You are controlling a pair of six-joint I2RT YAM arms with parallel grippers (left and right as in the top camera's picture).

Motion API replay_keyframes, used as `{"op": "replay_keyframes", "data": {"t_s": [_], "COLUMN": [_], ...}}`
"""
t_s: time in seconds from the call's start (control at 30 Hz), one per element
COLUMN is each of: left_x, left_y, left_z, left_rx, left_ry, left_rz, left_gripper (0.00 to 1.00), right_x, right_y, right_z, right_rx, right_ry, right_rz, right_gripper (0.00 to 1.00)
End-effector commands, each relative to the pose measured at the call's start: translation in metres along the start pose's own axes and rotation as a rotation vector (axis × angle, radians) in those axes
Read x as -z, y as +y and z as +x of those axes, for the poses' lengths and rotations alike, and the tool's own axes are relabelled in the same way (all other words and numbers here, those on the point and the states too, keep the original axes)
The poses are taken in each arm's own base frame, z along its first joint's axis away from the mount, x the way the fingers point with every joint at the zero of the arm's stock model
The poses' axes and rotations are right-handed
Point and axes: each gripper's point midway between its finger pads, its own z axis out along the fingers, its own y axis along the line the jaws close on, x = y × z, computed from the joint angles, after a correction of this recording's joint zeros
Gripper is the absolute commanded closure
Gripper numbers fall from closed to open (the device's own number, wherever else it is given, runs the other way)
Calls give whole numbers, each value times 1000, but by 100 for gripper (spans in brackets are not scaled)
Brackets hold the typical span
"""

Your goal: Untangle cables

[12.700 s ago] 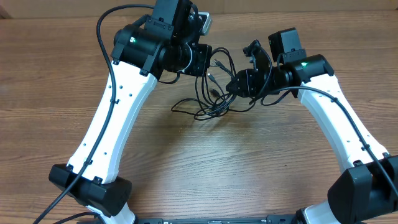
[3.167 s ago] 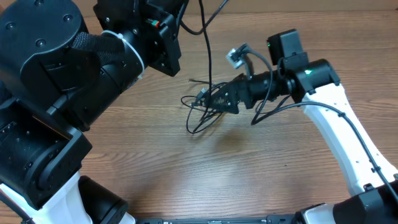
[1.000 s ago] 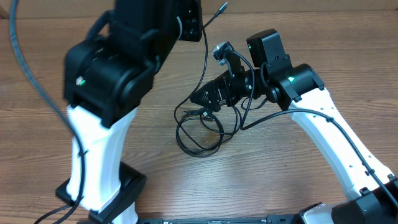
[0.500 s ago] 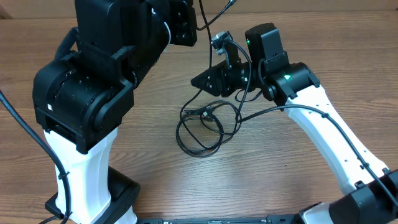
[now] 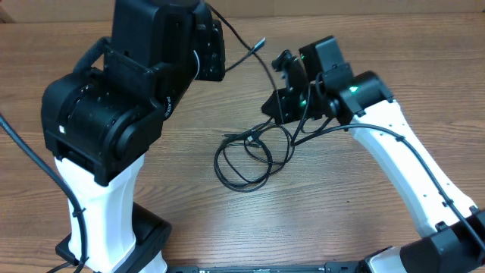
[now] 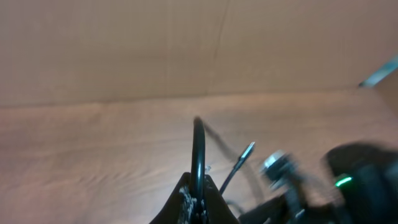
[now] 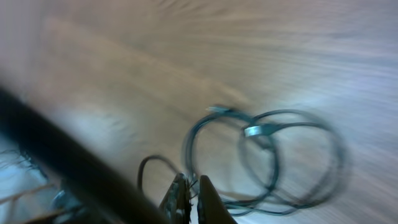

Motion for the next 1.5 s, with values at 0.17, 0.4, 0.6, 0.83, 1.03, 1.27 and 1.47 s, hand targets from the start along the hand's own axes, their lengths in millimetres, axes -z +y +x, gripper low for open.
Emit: {"op": "replay_keyframes", "data": {"t_s": [0.17,0.4,0.6,0.83,1.03,1.27,1.47], "left_x": [-42,-48,-48,-48,-48,-49,-65], "left_y": [5,2,2,2,1,1,7], "left_z": [32,35,35,35,36,37,52], "left_rx": [-34,-39,-39,-46,-46,-59,-133], "left_ry": [155,172,173,173,175,181,254], "left_rz": [-77,-66,-66,-64,-59,-59,-95], "left_gripper": [68,30,29,28,26,26,29], "right_x": [166,301,348,392,432,426,404], "right_y": [-3,11,19,16,-22,-91,-146], "right_z": [-92,-122,-129,-139,-119,-89,-76], "right_rx": [57,30,18,-34,-205,-349,-471], "right_ry": [-416,-793,-938,-1119,-1194,-1010,-870], "right_rz": [424,604,607,705,1007,1219,1159], "right_gripper": [96,96,96,96,96,96,96]}}
